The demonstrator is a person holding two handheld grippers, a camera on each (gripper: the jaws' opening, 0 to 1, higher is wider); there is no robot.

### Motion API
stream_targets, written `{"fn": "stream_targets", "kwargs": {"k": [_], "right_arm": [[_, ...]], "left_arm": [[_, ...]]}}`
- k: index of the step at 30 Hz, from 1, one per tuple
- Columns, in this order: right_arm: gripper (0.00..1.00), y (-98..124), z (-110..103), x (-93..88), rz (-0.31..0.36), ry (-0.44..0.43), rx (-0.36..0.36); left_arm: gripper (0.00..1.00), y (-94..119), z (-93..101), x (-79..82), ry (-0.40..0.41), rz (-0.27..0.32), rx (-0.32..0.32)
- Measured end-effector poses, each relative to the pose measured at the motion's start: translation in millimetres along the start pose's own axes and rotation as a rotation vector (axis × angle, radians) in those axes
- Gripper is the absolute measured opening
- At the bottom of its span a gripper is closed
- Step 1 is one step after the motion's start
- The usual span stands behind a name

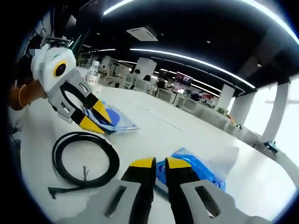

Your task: Arrange the tabletop items into an orderly group along one side of the table until the central work area is clear of visible clutter.

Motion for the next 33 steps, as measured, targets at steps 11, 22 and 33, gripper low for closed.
{"fn": "stream_targets", "kwargs": {"k": [11, 22, 33], "right_arm": [[0.07, 23.5, 25.4, -31.5, -0.031, -0.03, -0.042], [0.07, 38.1, 50.8, -53.7, -0.045, -0.076, -0.088], [0.08, 42.3, 66.2, -71.5, -0.062, -0.101, -0.108]], "left_arm": [[0.09, -35.3, 18.7, 23.8, 0.155, 0.078, -0.044], [0.09, -57.9, 20.1, 31.7, 0.261, 0.093, -0.047], [0.09, -73.4, 22.1, 38.2, 0.297, 0.102, -0.056]]}}
Point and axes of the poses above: the point that each gripper's makers call its tool centre point, and the gripper's own axes: y roughly backward along the fingers, z roughly to its right, x roughly out of its top, the point moved 2 cm from there along y, roughly backward along the fingers, and after that the axes turned 5 degrees about y, right-handed, at the moved point
